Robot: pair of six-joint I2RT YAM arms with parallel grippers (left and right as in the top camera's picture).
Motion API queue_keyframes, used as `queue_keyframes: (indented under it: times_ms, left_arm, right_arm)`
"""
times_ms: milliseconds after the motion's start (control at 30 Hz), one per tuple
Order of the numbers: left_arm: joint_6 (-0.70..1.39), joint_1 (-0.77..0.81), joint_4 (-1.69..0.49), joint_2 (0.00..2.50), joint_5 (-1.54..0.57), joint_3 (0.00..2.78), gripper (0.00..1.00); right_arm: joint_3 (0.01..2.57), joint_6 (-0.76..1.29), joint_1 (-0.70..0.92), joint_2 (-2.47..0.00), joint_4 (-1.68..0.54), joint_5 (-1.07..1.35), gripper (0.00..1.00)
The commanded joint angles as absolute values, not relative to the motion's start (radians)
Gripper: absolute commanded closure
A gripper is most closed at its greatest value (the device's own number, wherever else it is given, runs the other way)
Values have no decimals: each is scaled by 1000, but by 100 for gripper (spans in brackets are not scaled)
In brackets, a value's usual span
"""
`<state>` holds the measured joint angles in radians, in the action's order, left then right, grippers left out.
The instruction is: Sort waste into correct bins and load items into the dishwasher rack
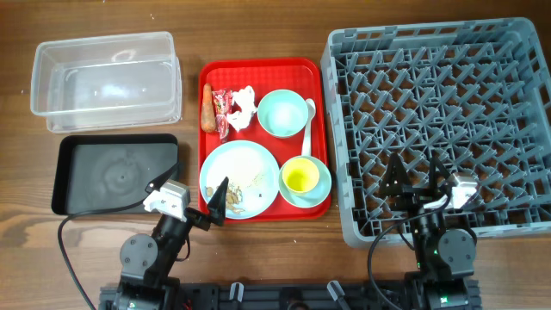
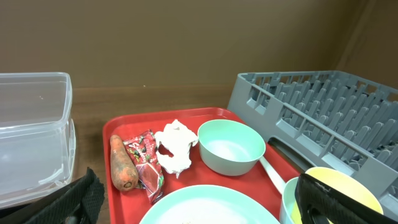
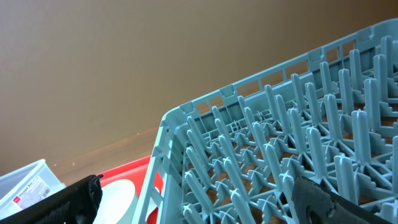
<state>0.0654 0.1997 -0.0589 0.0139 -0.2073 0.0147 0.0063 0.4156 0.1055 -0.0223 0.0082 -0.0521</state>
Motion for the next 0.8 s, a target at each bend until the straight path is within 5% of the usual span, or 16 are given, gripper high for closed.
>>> queue_keyframes:
  times_ms: [0,633,767]
  left_arm:
    - [72,204,-56,7,-213,6,0]
    - [57,204,-56,7,-209,6,0]
    - [61,204,-56,7,-214,6,0]
  right_arm:
    - [5,422,101,-18,12,-43,0]
    - [5,424,101,-18,13,-43,0]
    - [5,599,101,-18,12,-38,0]
